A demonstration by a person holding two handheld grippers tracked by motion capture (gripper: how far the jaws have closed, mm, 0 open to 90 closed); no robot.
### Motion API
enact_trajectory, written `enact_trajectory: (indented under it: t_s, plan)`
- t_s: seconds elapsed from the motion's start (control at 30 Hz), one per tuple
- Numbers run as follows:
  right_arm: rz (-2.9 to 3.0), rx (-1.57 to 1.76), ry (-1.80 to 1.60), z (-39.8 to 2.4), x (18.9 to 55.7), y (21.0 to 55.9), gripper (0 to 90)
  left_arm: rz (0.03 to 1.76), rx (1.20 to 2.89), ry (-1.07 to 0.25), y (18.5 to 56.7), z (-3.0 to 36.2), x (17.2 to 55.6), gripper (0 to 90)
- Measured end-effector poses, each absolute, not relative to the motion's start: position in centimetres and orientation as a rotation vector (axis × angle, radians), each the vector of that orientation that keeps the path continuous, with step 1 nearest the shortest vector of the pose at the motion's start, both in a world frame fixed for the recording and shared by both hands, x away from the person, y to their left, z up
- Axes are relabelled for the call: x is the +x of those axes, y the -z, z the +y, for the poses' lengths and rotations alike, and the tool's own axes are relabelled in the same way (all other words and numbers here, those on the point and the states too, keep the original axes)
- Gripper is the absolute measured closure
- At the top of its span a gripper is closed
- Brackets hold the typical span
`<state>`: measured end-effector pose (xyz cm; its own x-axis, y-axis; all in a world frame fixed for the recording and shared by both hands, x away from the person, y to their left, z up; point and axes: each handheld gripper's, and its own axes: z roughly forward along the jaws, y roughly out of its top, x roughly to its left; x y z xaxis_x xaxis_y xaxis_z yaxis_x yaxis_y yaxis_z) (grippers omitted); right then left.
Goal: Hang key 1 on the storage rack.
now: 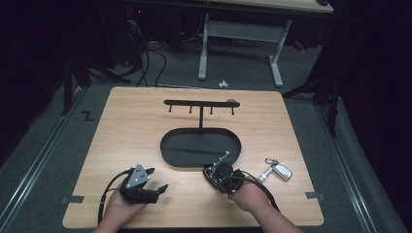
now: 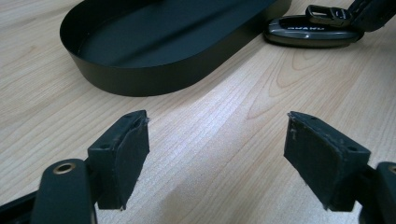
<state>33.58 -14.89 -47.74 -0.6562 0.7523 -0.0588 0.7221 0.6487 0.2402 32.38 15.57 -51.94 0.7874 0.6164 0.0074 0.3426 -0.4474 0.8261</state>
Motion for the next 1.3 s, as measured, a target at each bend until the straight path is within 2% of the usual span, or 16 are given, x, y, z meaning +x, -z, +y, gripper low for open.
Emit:
enact_trajectory:
  t_s: [0.63, 1.3]
  plan:
    - [2.648, 1.299, -0.404, -16.7, 33.9, 43.4, 81.2, 0.709, 2.089, -0.377, 52.1, 15.4, 32.4, 22.7]
    - [2.609, 1.307, -0.373, -18.4, 34.0, 38.7, 81.2, 0.713, 2.093, -0.373, 52.1, 15.4, 32.4, 22.7]
